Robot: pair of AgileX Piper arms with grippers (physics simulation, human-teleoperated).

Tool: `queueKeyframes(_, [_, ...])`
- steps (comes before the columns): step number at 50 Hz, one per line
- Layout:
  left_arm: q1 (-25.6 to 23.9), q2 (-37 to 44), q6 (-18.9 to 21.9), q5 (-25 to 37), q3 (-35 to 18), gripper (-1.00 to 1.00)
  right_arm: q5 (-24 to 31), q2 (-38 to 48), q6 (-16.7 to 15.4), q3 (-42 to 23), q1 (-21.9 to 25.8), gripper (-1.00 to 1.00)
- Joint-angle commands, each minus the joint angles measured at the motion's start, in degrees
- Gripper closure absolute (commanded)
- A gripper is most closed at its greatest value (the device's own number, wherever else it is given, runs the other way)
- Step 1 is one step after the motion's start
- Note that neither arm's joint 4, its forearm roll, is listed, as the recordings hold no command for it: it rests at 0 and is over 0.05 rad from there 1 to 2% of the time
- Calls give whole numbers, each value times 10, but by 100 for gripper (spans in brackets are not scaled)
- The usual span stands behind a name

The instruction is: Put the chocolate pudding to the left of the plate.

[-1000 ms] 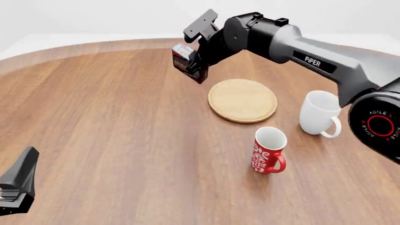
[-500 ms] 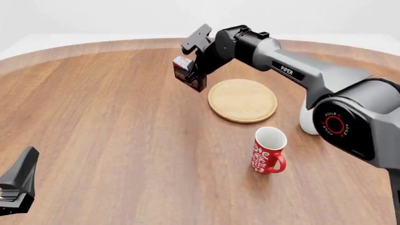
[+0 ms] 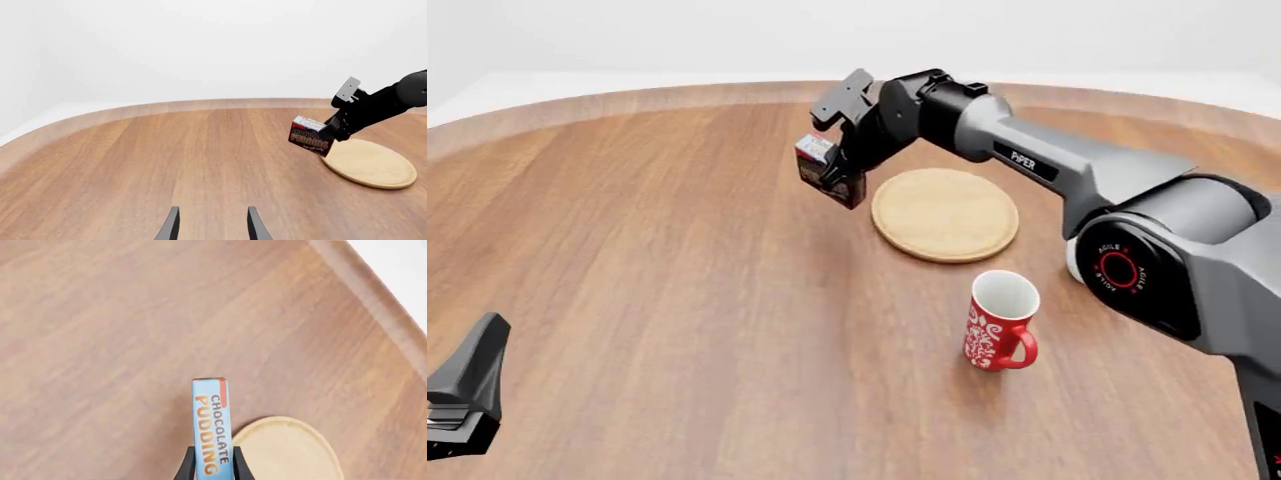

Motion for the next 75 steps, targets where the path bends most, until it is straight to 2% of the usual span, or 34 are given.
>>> queueKeyframes(1, [0,0,0,0,0,-100,-1,5,11,4,3,100])
queueKeyframes(57, [0,0,0,0,0,-100,25,39,12,-20,17,100])
queueKeyframes(75, [0,0,0,0,0,-100,40,52,3,-39,12,100])
